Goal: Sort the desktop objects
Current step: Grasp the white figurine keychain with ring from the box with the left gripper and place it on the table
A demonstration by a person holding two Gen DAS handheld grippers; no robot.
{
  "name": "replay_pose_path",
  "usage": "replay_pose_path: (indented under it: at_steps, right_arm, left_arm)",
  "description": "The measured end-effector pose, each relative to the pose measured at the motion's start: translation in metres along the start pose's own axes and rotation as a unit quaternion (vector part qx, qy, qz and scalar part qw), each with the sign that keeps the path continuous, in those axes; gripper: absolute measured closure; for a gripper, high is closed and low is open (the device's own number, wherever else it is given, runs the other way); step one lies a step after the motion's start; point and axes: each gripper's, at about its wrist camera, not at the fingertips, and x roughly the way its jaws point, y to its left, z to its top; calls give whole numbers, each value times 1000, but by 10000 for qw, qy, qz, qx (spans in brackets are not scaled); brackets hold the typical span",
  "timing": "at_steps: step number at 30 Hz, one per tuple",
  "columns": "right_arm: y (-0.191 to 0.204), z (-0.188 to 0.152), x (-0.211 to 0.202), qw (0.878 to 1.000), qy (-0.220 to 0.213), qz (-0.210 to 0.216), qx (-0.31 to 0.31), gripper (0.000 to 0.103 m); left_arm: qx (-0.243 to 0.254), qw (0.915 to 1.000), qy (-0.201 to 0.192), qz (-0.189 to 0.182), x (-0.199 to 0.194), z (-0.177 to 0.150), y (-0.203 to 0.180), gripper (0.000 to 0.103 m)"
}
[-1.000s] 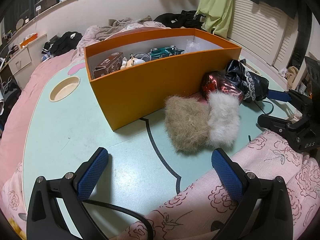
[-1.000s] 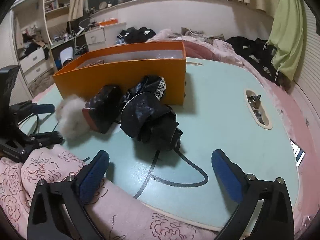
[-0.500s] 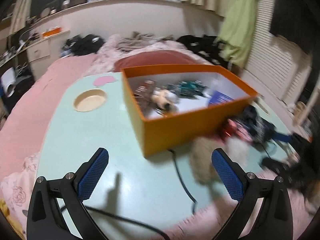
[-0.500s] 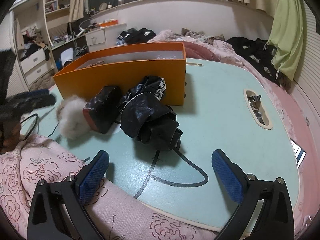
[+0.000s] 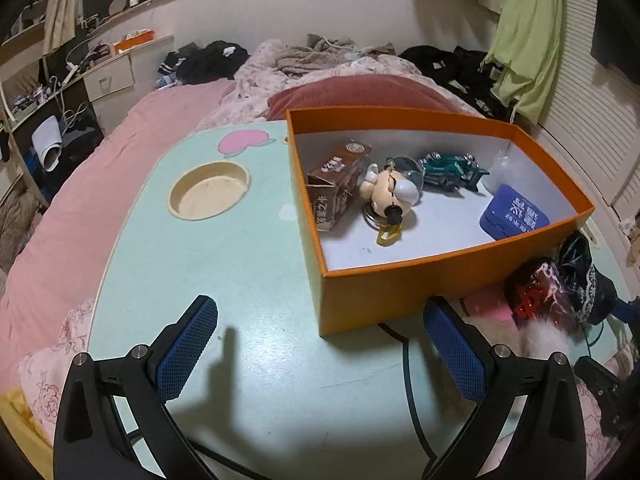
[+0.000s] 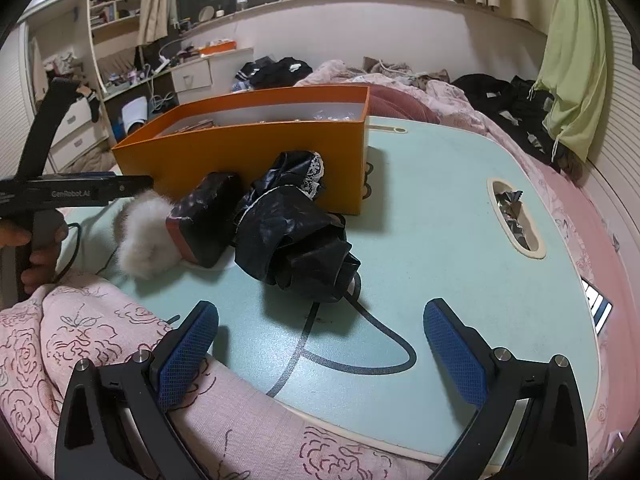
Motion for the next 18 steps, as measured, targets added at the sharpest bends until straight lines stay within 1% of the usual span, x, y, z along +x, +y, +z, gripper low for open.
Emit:
replay_pose_path:
  at_steps: [3,7,8,10,13,15,16,17,18]
  right_arm:
    - [-1,0,0,10000,-2,1,2,0]
    - [0,0,0,10000,-3,-2,0,0]
    - [0,0,0,10000,-5,-1,2,0]
    - [0,0,0,10000,-4,-1,2,0]
    - [0,0,0,10000,-7,0,4,0]
    - [3,0,-1,10000,-7,-3,2,0]
    - [3,-1,-1,10000,-7,-3,3,0]
    - [3,-1,-1,10000,-8,-2,3,0]
    - [2,-1,-1,10000,-10,-2,3,0]
  left_arm:
    - [-71,9999,-104,-31,-8,-4,4,0]
    - [-68,9989,-340,-311,-30,-6,4,0]
    - [-62,9986,-374,-383,-34,-4,3,2]
    - [-46,9973,-438,-589,-45,5,0,8]
    - [-15,9954,-467,-840,-53,28,-9,21]
    - [66,9948,-337,-961,-49,48,-18,40]
    - [105,9951,-266,-949,-46,54,-21,46]
    - [190,9953,-138,-937,-37,64,-29,55]
    - [258,9952,-33,-944,-30,70,-33,61]
